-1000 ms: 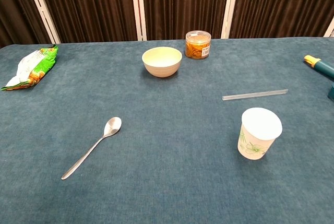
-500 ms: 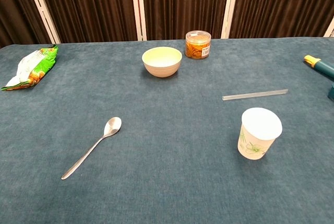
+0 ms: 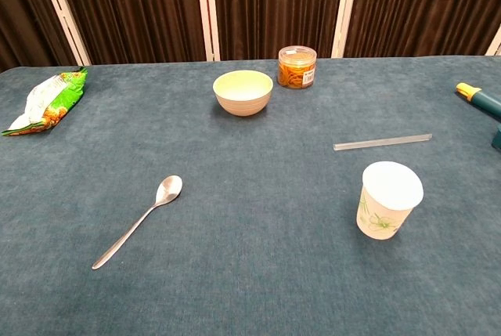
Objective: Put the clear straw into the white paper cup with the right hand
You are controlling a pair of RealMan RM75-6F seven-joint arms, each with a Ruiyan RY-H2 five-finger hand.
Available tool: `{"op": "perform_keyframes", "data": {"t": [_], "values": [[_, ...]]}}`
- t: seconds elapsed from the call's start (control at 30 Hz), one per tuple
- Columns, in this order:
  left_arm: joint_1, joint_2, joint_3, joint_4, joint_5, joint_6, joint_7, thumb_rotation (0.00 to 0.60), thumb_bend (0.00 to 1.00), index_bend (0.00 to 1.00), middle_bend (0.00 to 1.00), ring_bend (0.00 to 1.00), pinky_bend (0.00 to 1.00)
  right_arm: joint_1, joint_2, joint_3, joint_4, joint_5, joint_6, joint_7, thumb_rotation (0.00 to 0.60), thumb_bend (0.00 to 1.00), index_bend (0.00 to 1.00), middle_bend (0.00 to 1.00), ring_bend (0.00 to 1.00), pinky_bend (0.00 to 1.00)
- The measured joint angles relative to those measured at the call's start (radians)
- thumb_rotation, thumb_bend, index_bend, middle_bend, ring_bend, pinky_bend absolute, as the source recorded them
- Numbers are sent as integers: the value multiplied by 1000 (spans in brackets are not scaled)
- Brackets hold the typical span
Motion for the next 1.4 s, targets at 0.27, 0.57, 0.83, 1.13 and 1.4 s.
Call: {"op": "perform_keyframes", "data": {"t": [0.27, 0.57, 0.83, 1.13, 1.4], "values": [[0, -1, 0, 0, 0, 0, 3, 600, 175, 92, 0, 0, 0, 107, 2, 68, -35, 48, -85, -109, 600, 140, 339, 1000, 906, 869], [-5, 2, -3, -2, -6, -10, 1, 600, 178, 98, 0, 0, 0, 297, -59, 143, -34, 234, -256, -309, 600, 192, 407, 1000, 915, 869], [-16, 6, -11, -16, -25, -31, 9, 600, 177, 107, 0, 0, 0, 466, -226, 145, 78, 390, -364, -484, 600, 198, 453, 1000, 921, 869], [-17, 10, -9, -14, -23, -33, -7, 600, 177, 109, 0, 0, 0, 578, -358, 116, 222, 513, -430, -598, 600, 275, 472, 1000, 923, 869], [-17, 11, -7, -11, -19, -32, -14, 600, 177, 109, 0, 0, 0, 623, -453, 70, 313, 603, -460, -660, 600, 279, 472, 1000, 923, 869]]}}
